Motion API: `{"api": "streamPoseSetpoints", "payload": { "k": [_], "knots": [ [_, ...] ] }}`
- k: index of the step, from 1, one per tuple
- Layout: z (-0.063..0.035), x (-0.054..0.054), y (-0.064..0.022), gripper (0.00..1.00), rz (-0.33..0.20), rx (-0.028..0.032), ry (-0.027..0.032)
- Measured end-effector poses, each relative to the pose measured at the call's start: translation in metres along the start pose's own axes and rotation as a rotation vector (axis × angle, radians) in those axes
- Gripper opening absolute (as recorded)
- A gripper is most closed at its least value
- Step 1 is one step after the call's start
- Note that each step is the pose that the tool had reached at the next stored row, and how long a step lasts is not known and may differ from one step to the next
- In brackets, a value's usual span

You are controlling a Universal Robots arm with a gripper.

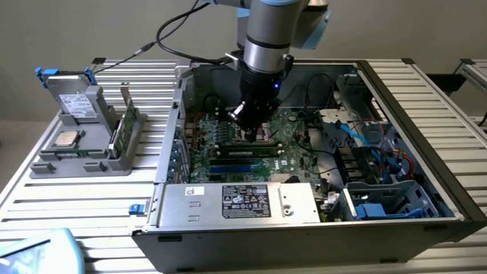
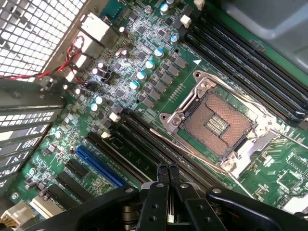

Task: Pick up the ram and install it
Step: 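Press down the ram until it locks into place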

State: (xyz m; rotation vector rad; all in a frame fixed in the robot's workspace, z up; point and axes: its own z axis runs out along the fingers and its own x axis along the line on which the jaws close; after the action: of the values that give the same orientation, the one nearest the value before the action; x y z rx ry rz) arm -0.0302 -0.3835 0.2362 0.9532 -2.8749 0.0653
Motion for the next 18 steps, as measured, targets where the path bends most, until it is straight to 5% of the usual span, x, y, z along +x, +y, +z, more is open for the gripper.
{"api": "streamPoseSetpoints", "payload": {
  "k": [2,4,18],
  "knots": [
    [0.0001,0.0,0.0,0.1,0.016,0.0048,-0.0081],
    [0.0001,-0.0001,0.0,0.1,0.036,0.0045,-0.0102],
    [-0.0029,0.0005,-0.0003,0.1,0.157,0.0043,-0.0002]
  ]
}}
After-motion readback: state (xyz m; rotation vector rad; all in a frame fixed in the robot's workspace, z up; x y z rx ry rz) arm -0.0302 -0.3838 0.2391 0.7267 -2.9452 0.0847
